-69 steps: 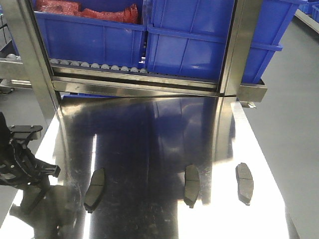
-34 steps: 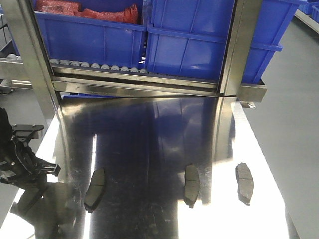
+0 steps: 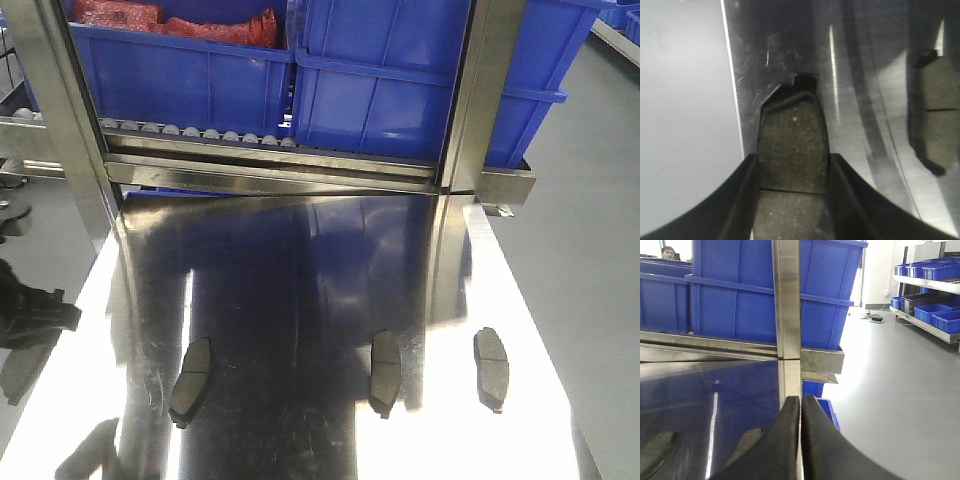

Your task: Move and align brake pads A on conveyor

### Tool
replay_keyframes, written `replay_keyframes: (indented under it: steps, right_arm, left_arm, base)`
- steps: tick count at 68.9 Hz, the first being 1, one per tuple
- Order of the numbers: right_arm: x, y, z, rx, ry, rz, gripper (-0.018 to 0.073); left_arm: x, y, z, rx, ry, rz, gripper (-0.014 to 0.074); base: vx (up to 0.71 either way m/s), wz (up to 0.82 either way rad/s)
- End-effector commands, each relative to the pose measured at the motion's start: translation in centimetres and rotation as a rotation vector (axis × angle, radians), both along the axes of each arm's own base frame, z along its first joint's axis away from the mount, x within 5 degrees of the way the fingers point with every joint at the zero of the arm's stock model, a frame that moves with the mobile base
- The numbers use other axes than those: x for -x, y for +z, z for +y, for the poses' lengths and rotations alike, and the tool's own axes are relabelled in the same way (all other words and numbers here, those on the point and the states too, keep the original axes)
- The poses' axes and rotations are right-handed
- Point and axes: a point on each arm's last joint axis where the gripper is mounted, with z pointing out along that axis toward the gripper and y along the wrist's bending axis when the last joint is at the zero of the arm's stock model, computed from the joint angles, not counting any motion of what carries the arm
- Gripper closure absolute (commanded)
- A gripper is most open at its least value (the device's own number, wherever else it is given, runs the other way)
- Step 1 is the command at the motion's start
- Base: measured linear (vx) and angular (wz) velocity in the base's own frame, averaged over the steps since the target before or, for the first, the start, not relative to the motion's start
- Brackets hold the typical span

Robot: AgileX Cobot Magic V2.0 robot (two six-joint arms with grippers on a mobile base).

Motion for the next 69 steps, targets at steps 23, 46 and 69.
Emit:
replay_keyframes:
  steps: [23,46,69]
  right_arm:
    - [0.0,0.3,0.1,0.02,0.007,-0.074,0.0571]
    - [0.0,0.3,0.1,0.02,0.007,-0.075,0.0571]
    - [0.0,0.3,0.1,0.02,0.007,-0.074,0.0571]
  left_arm:
    - [9.0,2.6,0.2,0.022,0.036,-0.395,0.0603]
    - [14.6,1.6,0.2,0.089,0.076,-0.646,0.0603]
    - [16.4,2.1,0.3,0.099,0.084,-0.789,0.0603]
  base:
    - [0.0,0.0]
    - [0.0,0.0]
    - [0.0,0.0]
